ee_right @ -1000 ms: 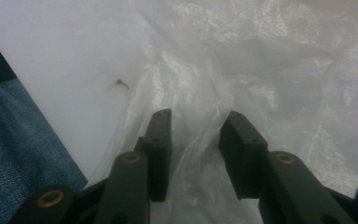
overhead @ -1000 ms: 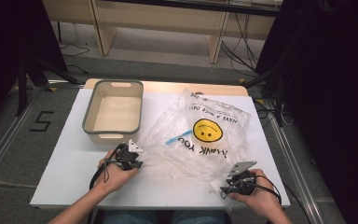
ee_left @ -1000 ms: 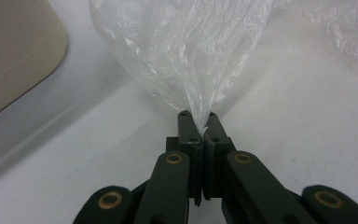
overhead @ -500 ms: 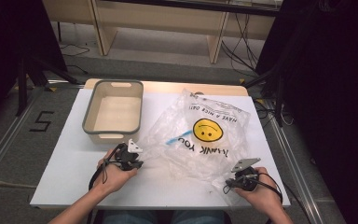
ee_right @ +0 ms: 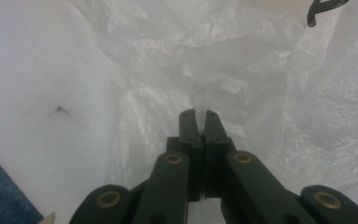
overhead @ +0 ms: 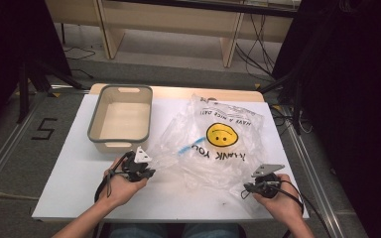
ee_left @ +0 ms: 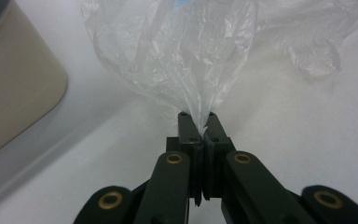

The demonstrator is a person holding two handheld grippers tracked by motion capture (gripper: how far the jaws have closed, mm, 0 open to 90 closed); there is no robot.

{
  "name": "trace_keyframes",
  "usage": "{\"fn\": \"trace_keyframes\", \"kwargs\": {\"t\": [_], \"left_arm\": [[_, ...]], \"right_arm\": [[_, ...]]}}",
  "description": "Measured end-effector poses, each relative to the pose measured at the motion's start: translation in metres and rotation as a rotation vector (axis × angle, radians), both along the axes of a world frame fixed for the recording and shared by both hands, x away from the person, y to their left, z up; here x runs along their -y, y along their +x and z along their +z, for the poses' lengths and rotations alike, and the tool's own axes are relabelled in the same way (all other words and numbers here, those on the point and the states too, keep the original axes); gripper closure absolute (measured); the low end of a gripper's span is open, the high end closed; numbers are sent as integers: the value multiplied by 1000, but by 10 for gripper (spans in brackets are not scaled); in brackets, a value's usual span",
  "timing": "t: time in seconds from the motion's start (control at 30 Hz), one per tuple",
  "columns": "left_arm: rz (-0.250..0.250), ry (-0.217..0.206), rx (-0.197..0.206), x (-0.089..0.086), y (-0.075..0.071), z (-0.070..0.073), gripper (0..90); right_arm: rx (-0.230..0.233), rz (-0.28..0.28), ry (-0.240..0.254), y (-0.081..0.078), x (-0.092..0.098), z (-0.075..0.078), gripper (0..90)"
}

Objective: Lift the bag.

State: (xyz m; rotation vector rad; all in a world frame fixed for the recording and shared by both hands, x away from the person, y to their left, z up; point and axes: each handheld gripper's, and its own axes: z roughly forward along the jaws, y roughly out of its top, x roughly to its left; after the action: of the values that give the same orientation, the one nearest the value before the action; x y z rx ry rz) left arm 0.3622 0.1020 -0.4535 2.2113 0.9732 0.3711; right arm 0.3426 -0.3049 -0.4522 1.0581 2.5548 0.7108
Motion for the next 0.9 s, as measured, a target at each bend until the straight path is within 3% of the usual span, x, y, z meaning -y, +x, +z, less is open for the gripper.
{"fn": "trace_keyframes", "kwargs": {"t": [0.63,0.9], "left_arm": [[-40,-45,83,4,-7,9,889],[-46,-63,109,6,-10,13,889]], "right_arm": [[128,-105,77,5,12,10,900],[160,-142,93,7,15,12,900]]}}
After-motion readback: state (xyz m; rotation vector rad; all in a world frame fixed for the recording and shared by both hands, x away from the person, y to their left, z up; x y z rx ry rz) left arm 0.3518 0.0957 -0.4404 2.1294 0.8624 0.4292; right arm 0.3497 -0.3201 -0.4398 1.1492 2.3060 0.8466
